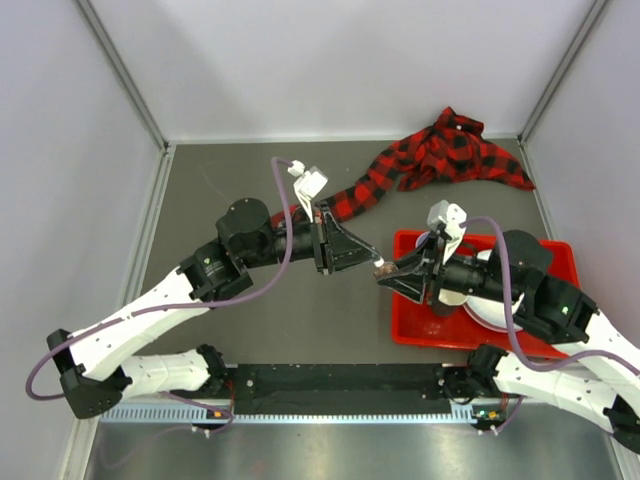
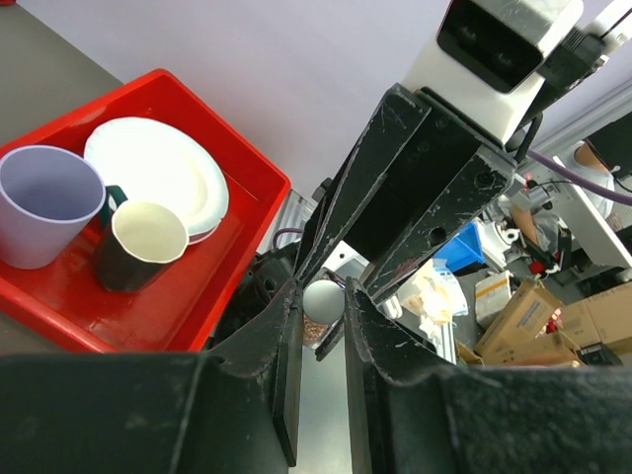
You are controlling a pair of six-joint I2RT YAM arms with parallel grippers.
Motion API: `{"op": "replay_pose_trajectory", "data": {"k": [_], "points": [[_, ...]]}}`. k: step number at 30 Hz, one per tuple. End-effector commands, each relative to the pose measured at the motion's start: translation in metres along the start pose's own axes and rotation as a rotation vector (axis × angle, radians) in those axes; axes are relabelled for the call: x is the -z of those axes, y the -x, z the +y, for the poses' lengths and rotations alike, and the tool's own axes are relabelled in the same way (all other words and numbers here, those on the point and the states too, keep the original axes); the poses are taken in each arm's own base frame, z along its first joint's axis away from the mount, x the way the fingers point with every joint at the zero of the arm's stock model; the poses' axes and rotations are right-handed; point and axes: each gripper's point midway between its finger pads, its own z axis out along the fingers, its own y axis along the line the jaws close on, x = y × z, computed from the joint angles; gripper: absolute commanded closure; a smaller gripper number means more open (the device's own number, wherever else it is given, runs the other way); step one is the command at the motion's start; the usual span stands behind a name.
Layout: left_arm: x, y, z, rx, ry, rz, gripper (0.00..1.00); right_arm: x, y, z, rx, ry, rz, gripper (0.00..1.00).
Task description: Paint the nails
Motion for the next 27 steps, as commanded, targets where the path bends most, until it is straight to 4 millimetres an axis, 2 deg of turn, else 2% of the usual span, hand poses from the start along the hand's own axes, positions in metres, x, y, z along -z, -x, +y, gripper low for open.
{"op": "replay_pose_trajectory", "data": {"k": [1,8,12,13,15,16,17,19,21,27], "points": [[-0.006,0.002,-0.019,-0.032,-0.058,-0.008,1.0,0.004,0.047,0.004,0.016,-0.004,-0.164,1.0],[-0.014,-0.009,-0.014,-0.079,-0.049,0.018,1.0,-0.003,0.057,0.002,-0.036,-0.015,-0.214,1.0],[-0.012,-0.017,-0.02,-0.133,-0.107,0.053,1.0,0.001,0.067,0.009,-0.018,0.016,-0.241,1.0],[-0.008,-0.026,-0.032,-0.158,-0.188,0.099,1.0,0.002,0.069,0.018,-0.005,0.064,-0.241,1.0],[-0.005,-0.038,-0.04,-0.225,-0.287,0.136,1.0,0.006,0.079,0.033,0.021,0.142,-0.271,1.0],[0.003,-0.052,-0.05,-0.24,-0.383,0.203,1.0,0.01,0.077,0.049,0.041,0.234,-0.261,1.0],[0.005,-0.059,-0.051,-0.26,-0.421,0.225,1.0,0.013,0.084,0.06,0.066,0.29,-0.285,1.0],[0.011,-0.069,-0.057,-0.279,-0.496,0.272,1.0,0.02,0.085,0.083,0.074,0.427,-0.272,1.0],[0.014,-0.07,-0.064,-0.312,-0.551,0.277,1.0,0.026,0.09,0.098,0.078,0.515,-0.284,1.0],[0.026,-0.072,-0.079,-0.369,-0.634,0.236,1.0,0.03,0.106,0.1,0.094,0.521,-0.358,1.0]]}}
